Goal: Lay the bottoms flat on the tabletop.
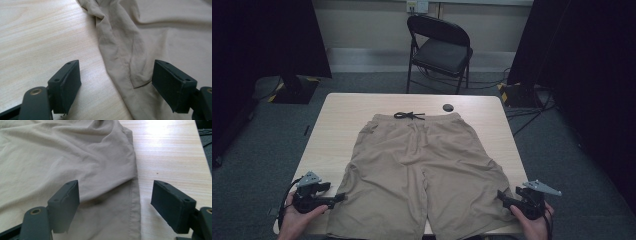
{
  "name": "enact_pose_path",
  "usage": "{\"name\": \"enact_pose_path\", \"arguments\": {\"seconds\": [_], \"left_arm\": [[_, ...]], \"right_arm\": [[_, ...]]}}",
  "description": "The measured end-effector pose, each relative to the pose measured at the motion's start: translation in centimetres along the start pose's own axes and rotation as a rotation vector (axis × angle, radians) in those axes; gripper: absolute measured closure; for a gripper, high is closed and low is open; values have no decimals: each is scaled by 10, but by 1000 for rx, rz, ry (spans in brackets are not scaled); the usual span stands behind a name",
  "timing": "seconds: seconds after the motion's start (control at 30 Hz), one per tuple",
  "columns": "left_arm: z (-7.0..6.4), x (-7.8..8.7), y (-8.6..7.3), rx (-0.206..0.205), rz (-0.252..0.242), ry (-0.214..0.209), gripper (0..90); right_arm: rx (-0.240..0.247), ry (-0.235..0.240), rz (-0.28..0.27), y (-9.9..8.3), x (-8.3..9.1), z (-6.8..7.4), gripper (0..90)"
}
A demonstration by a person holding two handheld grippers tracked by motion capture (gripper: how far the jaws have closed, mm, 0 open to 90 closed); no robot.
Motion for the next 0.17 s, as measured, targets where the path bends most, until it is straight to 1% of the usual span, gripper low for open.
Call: {"name": "enact_pose_path", "arguments": {"seconds": [0.03, 0.07, 0.1, 0.13, 0.17], "left_arm": [[1, 1, -1, 7, -13, -2, 237], [3, 2, -2, 7, -14, 6, 239], [2, 2, -2, 2, -17, 15, 239], [2, 1, -3, -4, -20, 12, 239], [2, 1, -3, -18, -13, 17, 236]], "right_arm": [[8, -3, 7, 0, -1, 1, 220], [20, -5, 12, 0, -2, 2, 220], [25, 5, 12, 0, -4, 4, 220], [28, 7, 13, 1, -5, 5, 221], [34, 4, 20, 1, -6, 7, 221]]}}
Point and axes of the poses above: each handheld gripper's, and its own axes: x roughly backward along the jaws, y roughly out of its top, z roughly to its left, the point moved 2 cm from there along -x, roughly forward along the jaws, and after that the axes turned 5 degrees about -z, right-handed, at the moved point
